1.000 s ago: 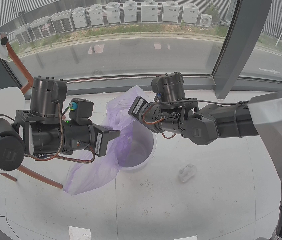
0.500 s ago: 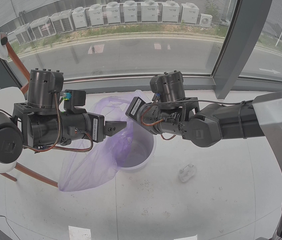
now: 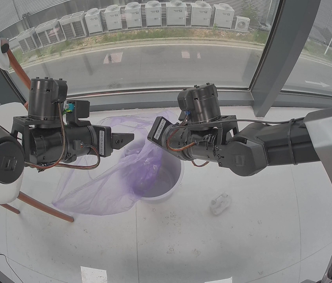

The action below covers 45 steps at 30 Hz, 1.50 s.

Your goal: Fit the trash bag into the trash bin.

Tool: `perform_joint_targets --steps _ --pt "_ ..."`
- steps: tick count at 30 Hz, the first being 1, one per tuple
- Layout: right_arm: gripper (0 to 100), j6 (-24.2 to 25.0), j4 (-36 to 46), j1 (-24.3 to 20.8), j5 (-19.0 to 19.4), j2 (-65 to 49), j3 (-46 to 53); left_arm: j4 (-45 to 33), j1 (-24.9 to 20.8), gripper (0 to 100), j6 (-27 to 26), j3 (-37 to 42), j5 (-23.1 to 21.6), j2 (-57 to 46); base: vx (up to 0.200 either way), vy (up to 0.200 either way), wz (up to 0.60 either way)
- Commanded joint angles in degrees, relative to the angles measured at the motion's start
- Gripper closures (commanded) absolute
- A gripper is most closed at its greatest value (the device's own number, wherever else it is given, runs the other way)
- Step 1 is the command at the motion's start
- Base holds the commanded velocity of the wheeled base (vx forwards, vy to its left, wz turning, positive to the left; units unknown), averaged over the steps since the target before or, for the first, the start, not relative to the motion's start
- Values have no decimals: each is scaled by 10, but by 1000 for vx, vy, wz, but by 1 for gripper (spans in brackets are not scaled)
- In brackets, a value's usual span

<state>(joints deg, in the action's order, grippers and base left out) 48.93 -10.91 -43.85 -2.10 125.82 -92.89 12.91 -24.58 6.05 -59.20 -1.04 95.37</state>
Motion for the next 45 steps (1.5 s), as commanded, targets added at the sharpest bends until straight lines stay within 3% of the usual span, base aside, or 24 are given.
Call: perform_joint_targets --steps 1,7,12,17,26,31,35,41,45 --pt "100 -1 -1 0 0 -5 2 0 1 100 0 0 2 14 0 0 0" --pt "100 -9 -1 9 1 -29 42 0 2 100 0 0 2 21 0 0 0" --pt "100 -57 -2 15 5 -38 85 2 4 100 12 -6 3 24 0 0 0" --pt "100 -60 -2 9 5 -38 89 16 16 100 7 -4 1 22 0 0 0" --pt "100 -63 -2 8 5 -38 101 24 16 100 5 13 3 19 200 0 0" --pt "100 -90 -3 14 5 -44 137 25 17 100 5 8 3 21 200 0 0" --pt "100 -99 -46 16 8 -45 162 24 17 100 5 9 4 25 200 0 0" --pt "100 -146 -97 17 10 -53 279 23 8 100 -9 51 47 25 0 0 0" --pt "100 -206 -204 32 37 -58 396 45 12 100 -17 83 50 22 0 0 0"
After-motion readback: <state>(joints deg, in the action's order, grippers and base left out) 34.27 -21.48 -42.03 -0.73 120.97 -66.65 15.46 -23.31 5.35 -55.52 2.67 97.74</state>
